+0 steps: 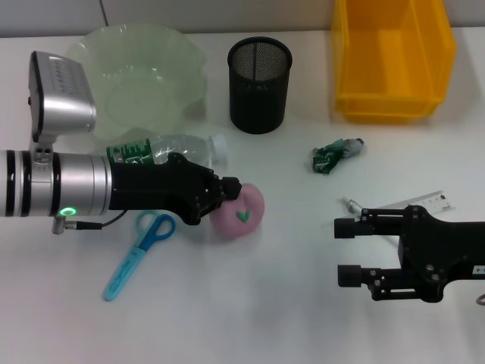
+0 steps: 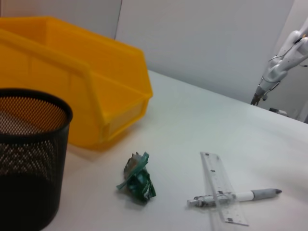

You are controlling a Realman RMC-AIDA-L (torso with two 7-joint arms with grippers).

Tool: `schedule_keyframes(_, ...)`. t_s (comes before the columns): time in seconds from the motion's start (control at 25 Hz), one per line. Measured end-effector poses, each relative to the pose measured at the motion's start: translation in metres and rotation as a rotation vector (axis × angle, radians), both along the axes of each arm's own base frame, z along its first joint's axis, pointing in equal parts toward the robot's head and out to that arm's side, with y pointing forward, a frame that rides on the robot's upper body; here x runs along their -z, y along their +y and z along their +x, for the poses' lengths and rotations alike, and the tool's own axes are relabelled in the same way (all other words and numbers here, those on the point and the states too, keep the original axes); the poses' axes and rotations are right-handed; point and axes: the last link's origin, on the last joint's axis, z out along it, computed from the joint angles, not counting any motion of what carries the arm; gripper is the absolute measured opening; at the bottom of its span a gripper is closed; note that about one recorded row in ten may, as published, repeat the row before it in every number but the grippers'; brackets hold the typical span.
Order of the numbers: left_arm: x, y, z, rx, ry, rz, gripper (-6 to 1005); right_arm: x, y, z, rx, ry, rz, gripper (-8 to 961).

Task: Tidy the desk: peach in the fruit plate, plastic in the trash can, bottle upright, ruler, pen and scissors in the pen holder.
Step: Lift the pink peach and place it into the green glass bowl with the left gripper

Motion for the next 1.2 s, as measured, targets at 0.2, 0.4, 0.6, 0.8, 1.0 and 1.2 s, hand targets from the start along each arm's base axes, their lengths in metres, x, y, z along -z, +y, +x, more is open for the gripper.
schedule_keyframes(0.2, -0.004, -0.002, 0.005, 0.021, -0.019, -0.006, 22, 0.000, 0.001, 0.000, -0.001, -0.001, 0.003, 693)
schedule_keyframes(0.4, -0.012, 0.001, 0.011, 0.025, -0.064, 0.027, 23, 0.000, 0.002, -0.001, -0.001, -0.002, 0.004, 693)
schedule_keyframes(0.6, -0.028, 0.009, 0.021, 0.049, -0.097, 0.085, 24, 0.001, 0.001, -0.001, 0.001, 0.000, 0.001, 693)
schedule_keyframes(0.8, -0.047, 0.017, 0.037, 0.109, -0.097, 0.138, 24, 0.002, 0.002, -0.001, 0.002, 0.004, -0.003, 693)
schedule_keyframes(1.0, -0.064, 0.037, 0.039, 0.062, -0.104, 0.290, 25, 0.004, 0.001, -0.002, 0.005, 0.011, -0.010, 693)
schedule_keyframes(1.2, -0.072, 0.060, 0.034, -0.013, -0.075, 0.435, 26, 0.006, 0.002, -0.003, 0.007, 0.018, -0.019, 692)
